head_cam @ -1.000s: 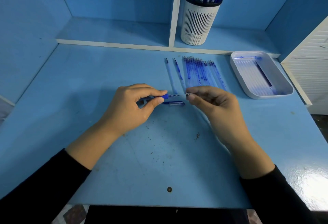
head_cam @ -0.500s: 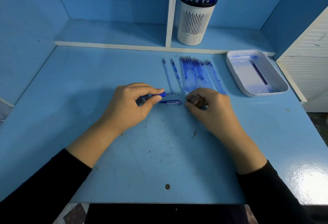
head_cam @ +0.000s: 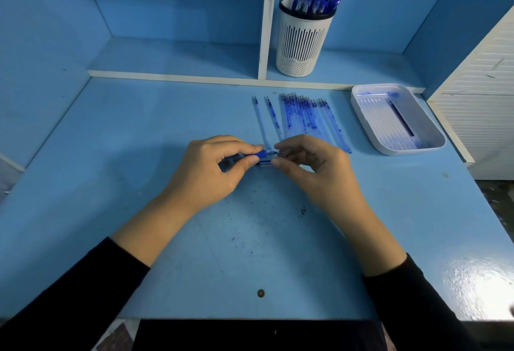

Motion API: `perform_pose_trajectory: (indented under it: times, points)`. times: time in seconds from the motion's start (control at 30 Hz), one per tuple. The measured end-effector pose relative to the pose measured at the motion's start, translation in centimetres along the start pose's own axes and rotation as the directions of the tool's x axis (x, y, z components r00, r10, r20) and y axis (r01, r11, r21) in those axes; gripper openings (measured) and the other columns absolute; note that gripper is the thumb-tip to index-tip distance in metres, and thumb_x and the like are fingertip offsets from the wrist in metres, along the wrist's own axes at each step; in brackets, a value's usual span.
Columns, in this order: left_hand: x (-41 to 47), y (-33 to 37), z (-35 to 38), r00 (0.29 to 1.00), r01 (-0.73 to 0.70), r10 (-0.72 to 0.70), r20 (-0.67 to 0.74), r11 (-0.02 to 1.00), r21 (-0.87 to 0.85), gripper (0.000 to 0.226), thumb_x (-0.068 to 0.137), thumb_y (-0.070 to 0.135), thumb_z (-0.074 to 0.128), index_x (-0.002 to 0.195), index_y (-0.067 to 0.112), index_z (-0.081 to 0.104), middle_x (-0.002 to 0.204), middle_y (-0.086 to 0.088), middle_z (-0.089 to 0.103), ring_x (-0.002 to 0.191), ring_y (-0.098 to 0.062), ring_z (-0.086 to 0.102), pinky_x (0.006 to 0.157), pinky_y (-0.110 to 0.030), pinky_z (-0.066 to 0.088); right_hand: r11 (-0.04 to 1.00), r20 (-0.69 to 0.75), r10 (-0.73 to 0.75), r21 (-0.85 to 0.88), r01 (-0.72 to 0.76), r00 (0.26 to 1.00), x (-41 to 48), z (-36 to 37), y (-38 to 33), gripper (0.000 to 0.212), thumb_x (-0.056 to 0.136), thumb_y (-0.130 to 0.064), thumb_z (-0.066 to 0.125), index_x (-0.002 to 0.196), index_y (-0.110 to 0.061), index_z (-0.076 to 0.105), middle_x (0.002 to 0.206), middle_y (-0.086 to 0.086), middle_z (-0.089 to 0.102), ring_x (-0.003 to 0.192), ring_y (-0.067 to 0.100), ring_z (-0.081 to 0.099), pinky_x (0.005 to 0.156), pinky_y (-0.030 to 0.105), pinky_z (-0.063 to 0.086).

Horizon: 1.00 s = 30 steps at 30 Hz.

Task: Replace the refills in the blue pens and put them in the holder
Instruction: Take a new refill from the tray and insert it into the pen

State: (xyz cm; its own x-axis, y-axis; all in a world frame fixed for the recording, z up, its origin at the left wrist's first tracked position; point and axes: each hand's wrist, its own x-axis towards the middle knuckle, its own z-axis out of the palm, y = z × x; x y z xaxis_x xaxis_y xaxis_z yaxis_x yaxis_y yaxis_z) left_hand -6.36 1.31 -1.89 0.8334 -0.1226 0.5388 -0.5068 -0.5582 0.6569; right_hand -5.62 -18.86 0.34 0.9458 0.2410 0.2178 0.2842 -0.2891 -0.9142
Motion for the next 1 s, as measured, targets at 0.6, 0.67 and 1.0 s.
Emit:
perform_pose_trajectory:
  times: [0.6, 0.67, 1.0]
  points:
    - [0.1, 1.2, 1.3, 0.984, 0.058, -0.068, -0.162, 0.996, -0.062, 0.017, 0.087, 0.016, 0.071, 0.102, 0.013, 0.077, 0.082, 0.005, 0.071, 0.064, -0.008, 0.056, 0.061, -0.023, 0.048, 0.841, -0.566, 0.139, 0.500, 0.205, 0.812, 0.5, 0.2, -1.3, 0.018, 0.085, 0.010, 0.064, 0.090, -0.006, 0.071, 0.089, 0.002, 0.072, 0.084, 0.010, 0.064, 0.081, 0.020, 0.049]
    - [0.1, 1.4, 1.5, 0.986, 0.054, -0.067, -0.151, 0.994, -0.090, 0.017, 0.087, 0.016, 0.071, 0.103, 0.014, 0.077, 0.083, 0.002, 0.072, 0.066, -0.014, 0.059, 0.062, -0.024, 0.049, 0.826, -0.581, 0.180, 0.528, 0.199, 0.793, 0.7, 0.5, -1.5, 0.019, 0.084, 0.008, 0.065, 0.092, -0.007, 0.073, 0.096, 0.004, 0.074, 0.093, 0.012, 0.066, 0.086, 0.023, 0.051]
    - [1.0, -0.7, 0.4, 0.984, 0.110, -0.117, -0.131, 0.992, -0.058, 0.018, 0.087, 0.014, 0.072, 0.104, 0.018, 0.076, 0.091, 0.005, 0.074, 0.074, -0.013, 0.065, 0.069, -0.021, 0.052, 0.749, -0.589, 0.300, 0.633, 0.197, 0.750, 4.5, -2.9, -1.1, 0.021, 0.084, 0.005, 0.068, 0.104, -0.002, 0.071, 0.095, 0.004, 0.074, 0.089, 0.013, 0.067, 0.082, 0.019, 0.050]
